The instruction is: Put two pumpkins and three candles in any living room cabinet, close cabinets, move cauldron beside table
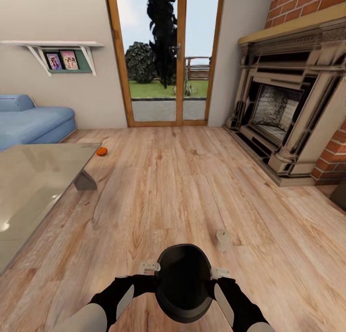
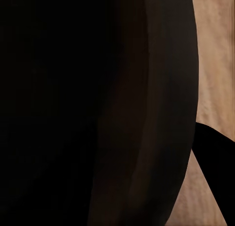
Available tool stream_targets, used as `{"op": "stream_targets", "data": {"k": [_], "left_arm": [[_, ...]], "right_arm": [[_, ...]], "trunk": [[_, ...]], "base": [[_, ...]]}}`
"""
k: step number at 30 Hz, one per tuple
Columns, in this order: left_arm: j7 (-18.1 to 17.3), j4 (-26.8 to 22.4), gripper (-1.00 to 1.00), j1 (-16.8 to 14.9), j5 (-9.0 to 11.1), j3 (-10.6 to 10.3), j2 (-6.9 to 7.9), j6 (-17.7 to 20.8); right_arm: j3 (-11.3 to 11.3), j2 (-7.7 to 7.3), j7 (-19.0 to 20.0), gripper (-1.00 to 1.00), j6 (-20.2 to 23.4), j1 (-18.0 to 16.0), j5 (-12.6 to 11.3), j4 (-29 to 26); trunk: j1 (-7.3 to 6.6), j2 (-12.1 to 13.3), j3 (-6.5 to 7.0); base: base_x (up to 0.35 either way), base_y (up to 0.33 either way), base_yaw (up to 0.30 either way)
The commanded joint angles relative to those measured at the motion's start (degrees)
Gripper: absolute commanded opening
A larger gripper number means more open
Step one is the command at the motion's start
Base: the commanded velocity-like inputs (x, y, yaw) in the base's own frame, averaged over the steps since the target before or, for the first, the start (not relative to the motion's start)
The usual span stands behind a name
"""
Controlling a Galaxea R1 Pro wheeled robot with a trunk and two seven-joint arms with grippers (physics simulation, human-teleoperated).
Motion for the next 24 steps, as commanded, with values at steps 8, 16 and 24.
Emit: {"op": "stream_targets", "data": {"k": [8,16,24], "left_arm": [[0.0,-0.2,-1.0,0.1,0.6,-0.7,-0.02,0.3],[0.0,-0.2,-1.0,0.0,0.6,-0.7,-0.02,0.3],[0.1,-0.2,-1.0,0.0,0.6,-0.7,-0.02,0.3]], "right_arm": [[-0.9,0.05,-1.5,-1.0,0.5,-0.1,1.6,-0.3],[-0.9,0.05,-1.5,-1.0,0.5,-0.1,1.6,-0.3],[-0.9,0.05,-1.5,-1.0,0.5,-0.1,1.6,-0.3]], "trunk": [[-0.22,0.1,1.73],[-0.43,0.2,3.5],[-0.45,0.2,3.72]], "base": [[0.0,0.0,0.0],[0.0,0.0,0.0],[0.0,0.0,0.015]]}}
